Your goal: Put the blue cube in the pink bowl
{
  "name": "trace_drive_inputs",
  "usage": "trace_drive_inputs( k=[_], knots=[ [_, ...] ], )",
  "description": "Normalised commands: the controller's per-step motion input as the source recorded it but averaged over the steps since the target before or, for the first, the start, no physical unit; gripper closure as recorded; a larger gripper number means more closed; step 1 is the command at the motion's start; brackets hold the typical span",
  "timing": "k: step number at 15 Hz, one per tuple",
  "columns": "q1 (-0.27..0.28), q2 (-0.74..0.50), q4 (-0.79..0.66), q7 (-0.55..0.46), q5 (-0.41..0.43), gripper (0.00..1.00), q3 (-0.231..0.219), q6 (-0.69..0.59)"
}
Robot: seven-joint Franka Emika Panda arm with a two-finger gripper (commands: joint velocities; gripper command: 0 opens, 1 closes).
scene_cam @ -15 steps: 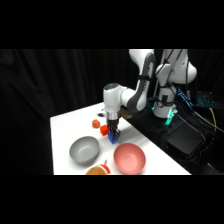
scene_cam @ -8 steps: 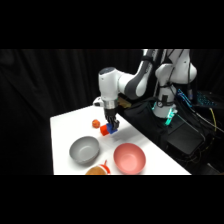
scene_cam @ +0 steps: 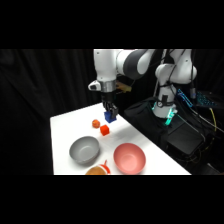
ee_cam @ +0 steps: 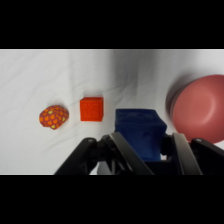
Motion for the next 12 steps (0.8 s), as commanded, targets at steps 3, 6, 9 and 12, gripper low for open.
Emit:
trace_drive_inputs(
  k=[3, 6, 9, 12],
  knots=[
    [0.059, -0.13, 0.14, -0.02, -0.068, 0.77, 0.077, -0.21],
    [0.112, -0.03, 0.18, 0.0, -0.062, 0.77, 0.109, -0.14],
    [0.13, 0.04, 0.2, 0.03, -0.063, 0.77, 0.116, -0.14],
    [0.135, 0.1, 0.23, 0.04, -0.056, 0.77, 0.118, -0.11]
  ],
)
